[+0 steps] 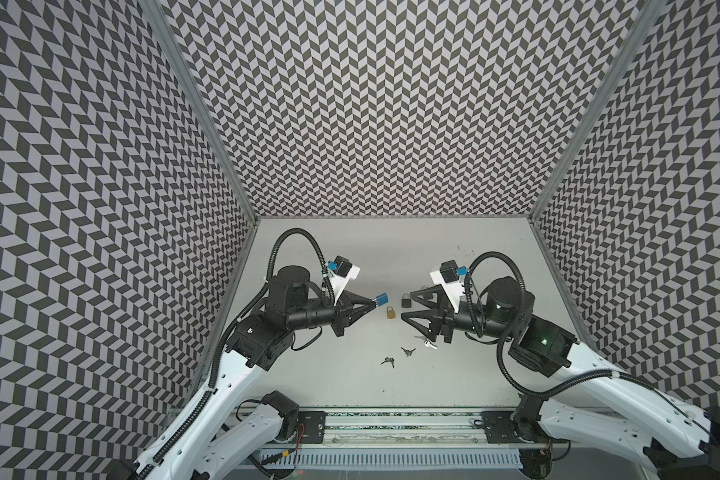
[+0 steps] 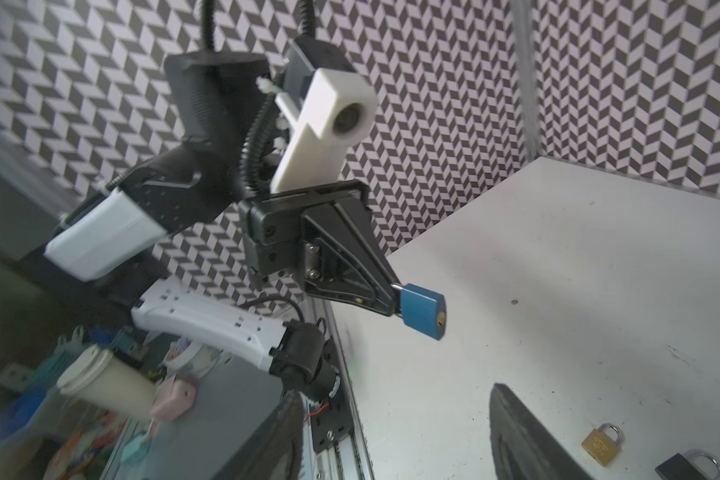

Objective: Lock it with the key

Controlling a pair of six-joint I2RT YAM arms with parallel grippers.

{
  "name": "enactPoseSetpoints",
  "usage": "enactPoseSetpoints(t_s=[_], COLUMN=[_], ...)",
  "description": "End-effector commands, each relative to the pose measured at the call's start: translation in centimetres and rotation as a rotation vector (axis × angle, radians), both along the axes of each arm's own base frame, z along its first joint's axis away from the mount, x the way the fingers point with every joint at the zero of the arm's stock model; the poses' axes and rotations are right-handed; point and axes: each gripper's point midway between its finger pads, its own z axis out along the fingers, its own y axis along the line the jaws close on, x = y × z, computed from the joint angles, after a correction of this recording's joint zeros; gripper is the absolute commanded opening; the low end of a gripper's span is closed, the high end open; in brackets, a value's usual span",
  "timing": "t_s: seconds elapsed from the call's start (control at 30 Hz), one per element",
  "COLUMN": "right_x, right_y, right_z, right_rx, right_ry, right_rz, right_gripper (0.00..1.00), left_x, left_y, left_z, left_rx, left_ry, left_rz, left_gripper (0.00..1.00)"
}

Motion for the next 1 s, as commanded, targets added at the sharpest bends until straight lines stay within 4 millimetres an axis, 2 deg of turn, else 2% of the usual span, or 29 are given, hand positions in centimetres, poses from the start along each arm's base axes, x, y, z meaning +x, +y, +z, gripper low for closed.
enactPoseSetpoints(t_s=[0.0,0.1,0.27,0.53,0.97], right_x=[-2.6,-2.4,-1.9,-3.5,-4.6], right_y=[0.2,0.1,-0.7,-0.6,0.0], right_z=[-1.2,-1.3,-1.6,-1.9,-1.8], right_rx=[-0.107,-0.165,-0.239,-0.232,-0.21], right_ry=[-0.005,-0.021,-0.045,-0.048,-0.028], right_rz=[0.169,0.176,0.15,0.256,0.338], right_gripper=[0.75,0.77,0.79,0.73,0.36], left_x=[-2.7,-3.8,-4.7,-6.5,-7.3], left_y=[-1.5,-2.7,-3.2,-3.6,-4.1], left_z=[0.5,0.3,1.0,1.1,1.3], left_rx=[0.044,0.073,0.073,0.061,0.049], left_ry=[-0.069,-0.076,-0.11,-0.126,-0.139], left_rz=[-0.161,-0.231,-0.283,-0.362,-0.396], left_gripper=[0.0,0.0,0.0,0.0,0.0])
